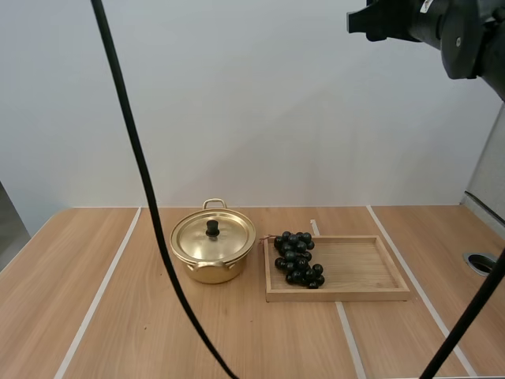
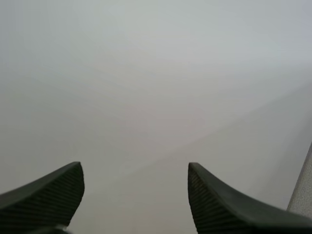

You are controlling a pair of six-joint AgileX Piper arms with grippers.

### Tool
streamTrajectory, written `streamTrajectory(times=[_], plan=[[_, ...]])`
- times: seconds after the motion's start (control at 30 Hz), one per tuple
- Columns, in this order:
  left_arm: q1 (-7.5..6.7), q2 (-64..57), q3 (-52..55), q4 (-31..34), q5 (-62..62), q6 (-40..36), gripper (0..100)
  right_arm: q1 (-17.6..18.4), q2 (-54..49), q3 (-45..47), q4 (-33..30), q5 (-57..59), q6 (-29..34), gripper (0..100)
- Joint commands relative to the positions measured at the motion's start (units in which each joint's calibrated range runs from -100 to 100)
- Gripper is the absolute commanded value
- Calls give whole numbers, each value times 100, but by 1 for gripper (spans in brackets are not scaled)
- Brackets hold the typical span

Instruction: Open the pot, put the pineapple inside, and close it

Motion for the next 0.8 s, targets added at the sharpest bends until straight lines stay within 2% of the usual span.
streamTrajectory(times=[0.0, 0.17, 0.4, 0.5, 0.57, 0.77], plan=[[4, -677, 882, -50, -2, -55, 100, -23, -86, 8, 59, 21, -33, 100], [4, -1762, 2324, -48, -35, -55, 100, -23, -86, 8, 396, 551, -33, 100], [10, -2832, 3974, -48, -964, -45, 100, -23, -159, 8, 656, 1141, -33, 100], [86, -3057, 4596, -48, -991, 173, 100, -23, -293, 78, 791, 1398, -44, 100], [162, -3087, 5010, -48, -1161, 391, 100, -23, -486, 298, 871, 1361, -44, 100], [161, -3131, 5926, -378, -2181, 380, 100, -23, -1570, 1721, 951, 558, -196, 100]])
